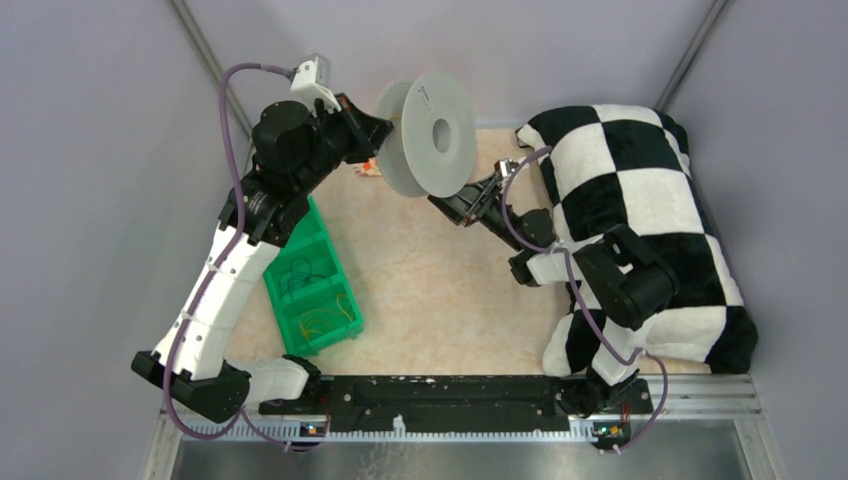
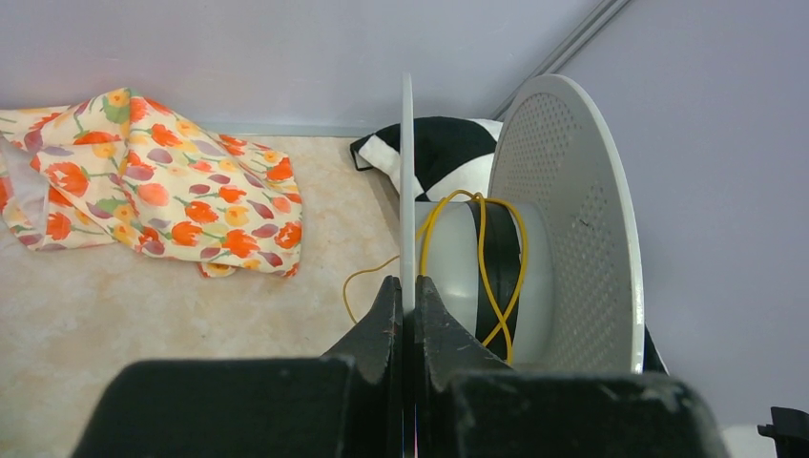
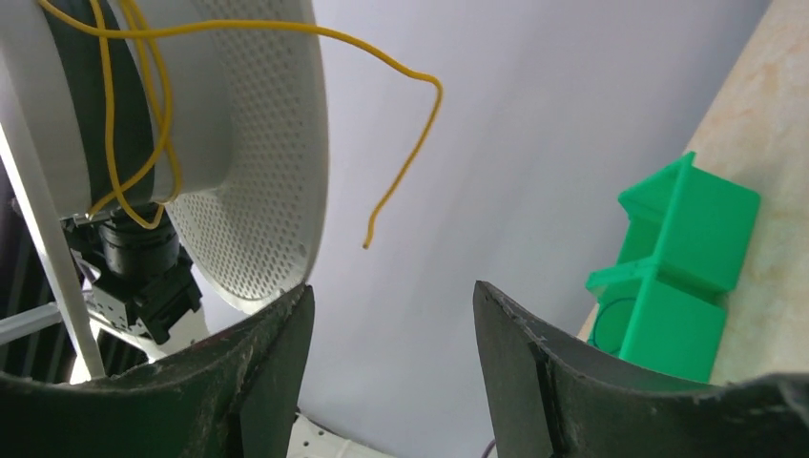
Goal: Wrap the cables
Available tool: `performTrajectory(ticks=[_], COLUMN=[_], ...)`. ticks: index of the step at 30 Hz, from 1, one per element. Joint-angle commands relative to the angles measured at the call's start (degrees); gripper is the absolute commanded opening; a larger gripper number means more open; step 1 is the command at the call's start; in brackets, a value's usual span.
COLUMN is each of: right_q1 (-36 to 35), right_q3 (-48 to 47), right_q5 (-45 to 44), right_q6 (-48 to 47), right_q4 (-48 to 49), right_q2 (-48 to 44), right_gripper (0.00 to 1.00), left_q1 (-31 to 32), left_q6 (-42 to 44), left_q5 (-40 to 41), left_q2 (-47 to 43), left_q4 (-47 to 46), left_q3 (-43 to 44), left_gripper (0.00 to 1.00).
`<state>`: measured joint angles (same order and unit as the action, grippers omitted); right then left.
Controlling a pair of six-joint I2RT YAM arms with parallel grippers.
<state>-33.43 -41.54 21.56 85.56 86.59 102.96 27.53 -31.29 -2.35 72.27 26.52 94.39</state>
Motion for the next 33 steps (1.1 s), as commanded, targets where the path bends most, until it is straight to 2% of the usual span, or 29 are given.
performTrajectory(ticks=[1, 16, 29, 33], right_q1=[-1.38, -2.52, -1.61, -0.80], right_q3=[-4.84, -11.16, -12.77, -13.91], right_q5=[0.94, 0.12, -1.69, 0.42], right_q6=[-0.22, 0.44, -0.18, -0.16], right_q4=[12.16, 12.20, 12.14, 12.16], right_q2=[1.98, 6.49, 7.75, 8.54], right_gripper=[0.62, 0.64, 0.64, 0.64], left_q1=[-0.24, -0.20, -0.28, -0.28], left_q6=[-1.32, -2.26, -2.17, -2.08], left_q5=[-0.92, -1.88, -1.34, -1.68], left_q2=[-1.65, -1.02, -0.99, -0.91], left_q4=[-7.66, -8.57, -8.27, -8.35], left_q3=[1.03, 0.42, 0.36, 0.72], left_gripper=[0.00, 0.00, 0.00, 0.00])
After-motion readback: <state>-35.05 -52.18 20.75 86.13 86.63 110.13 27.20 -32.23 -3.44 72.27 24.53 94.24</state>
